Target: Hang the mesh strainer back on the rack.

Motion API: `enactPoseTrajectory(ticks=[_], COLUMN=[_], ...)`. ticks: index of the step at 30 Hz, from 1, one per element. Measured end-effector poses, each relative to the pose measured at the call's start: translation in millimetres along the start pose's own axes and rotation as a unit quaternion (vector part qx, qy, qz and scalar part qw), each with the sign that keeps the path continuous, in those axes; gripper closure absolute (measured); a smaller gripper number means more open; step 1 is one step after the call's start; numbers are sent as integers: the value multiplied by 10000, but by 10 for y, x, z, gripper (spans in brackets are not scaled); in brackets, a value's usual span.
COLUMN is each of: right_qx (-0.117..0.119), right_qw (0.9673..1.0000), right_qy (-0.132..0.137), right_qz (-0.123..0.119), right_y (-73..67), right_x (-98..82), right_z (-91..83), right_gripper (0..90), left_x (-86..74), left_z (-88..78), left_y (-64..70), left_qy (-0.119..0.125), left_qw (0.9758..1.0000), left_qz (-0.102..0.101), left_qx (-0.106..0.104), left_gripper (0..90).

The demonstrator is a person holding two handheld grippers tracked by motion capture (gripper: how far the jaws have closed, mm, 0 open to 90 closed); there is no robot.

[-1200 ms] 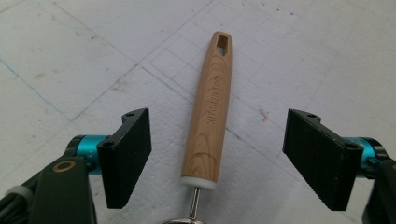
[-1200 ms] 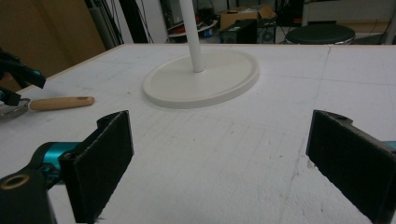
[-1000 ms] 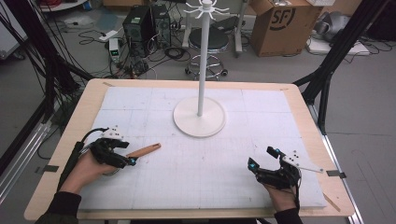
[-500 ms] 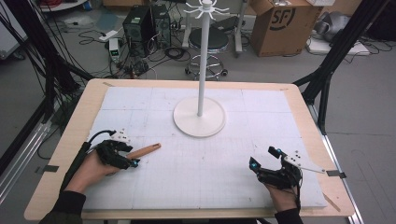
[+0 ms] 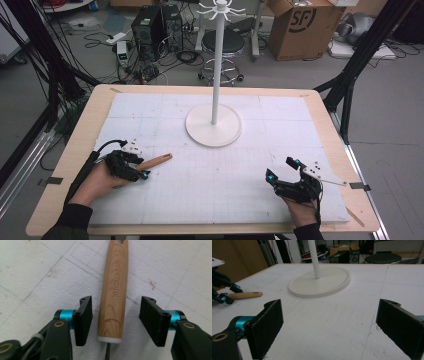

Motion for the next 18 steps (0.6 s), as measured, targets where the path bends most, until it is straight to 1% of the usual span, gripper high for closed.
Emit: enactPoseTrajectory(ticks=[2, 3, 6, 7, 9, 10, 11, 12, 13, 14, 15, 16, 17, 18], right_qx=[3, -5, -11, -2, 11, 9, 15, 7, 8, 9, 8, 6, 6, -4], right_qw=[10000, 10000, 10000, 10000, 10000, 9999, 9999, 9999, 9999, 9999, 9999, 9999, 9999, 9999], right_qy=[22, 72, 75, 66, 96, 106, 106, 126, 126, 128, 135, 169, 169, 168], right_qz=[13, -7, 4, 18, 10, 6, 14, -8, 1, 11, 15, 11, 11, 24], right_y=[-2, 2, 2, -2, -5, -6, -8, -6, -9, -11, -11, -1, -1, 3], right_x=[8, 17, 16, 16, 23, 24, 26, 29, 30, 32, 35, 40, 40, 40], right_z=[-11, -22, -24, -27, -32, -32, -34, -35, -40, -43, -46, -49, -49, -51], right_gripper=[64, 65, 64, 65, 65, 65, 65, 65, 65, 65, 65, 65, 65, 65], left_x=[6, 12, 28, 30, 48, 58, 64, 71, 72, 72, 71, 73, 79, 89], left_z=[3, 1, 4, -4, -6, -8, -9, -6, -8, -6, -3, -7, -7, -3], left_y=[-5, -4, 6, 6, 17, 14, 15, 8, 7, 5, 18, 21, 38, 54], left_qy=[-21, -70, -114, -188, -265, -299, -318, -305, -337, -318, -307, -350, -386, -433], left_qw=[10000, 10000, 9999, 9998, 9995, 9994, 9995, 9995, 9994, 9994, 9994, 9992, 9989, 9987], left_qz=[18, 2, 23, 101, 139, 133, 85, 80, 93, 144, 130, 216, 259, 269], left_qx=[-35, -22, -23, -62, -73, -59, -25, -13, -15, -11, -3, 18, 32, 93], left_gripper=[451, 456, 469, 493, 538, 566, 600, 629, 646, 648, 650, 676, 676, 682])
Point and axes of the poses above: each handheld gripper's, and its own axes: z roughly forward along the jaws, x roughly out of its top, y roughly to its right, the point moved 4 cm from there along z, roughly forward along the jaws, and after that the axes turned 6 degrees about -x, right-handed, at the moved point
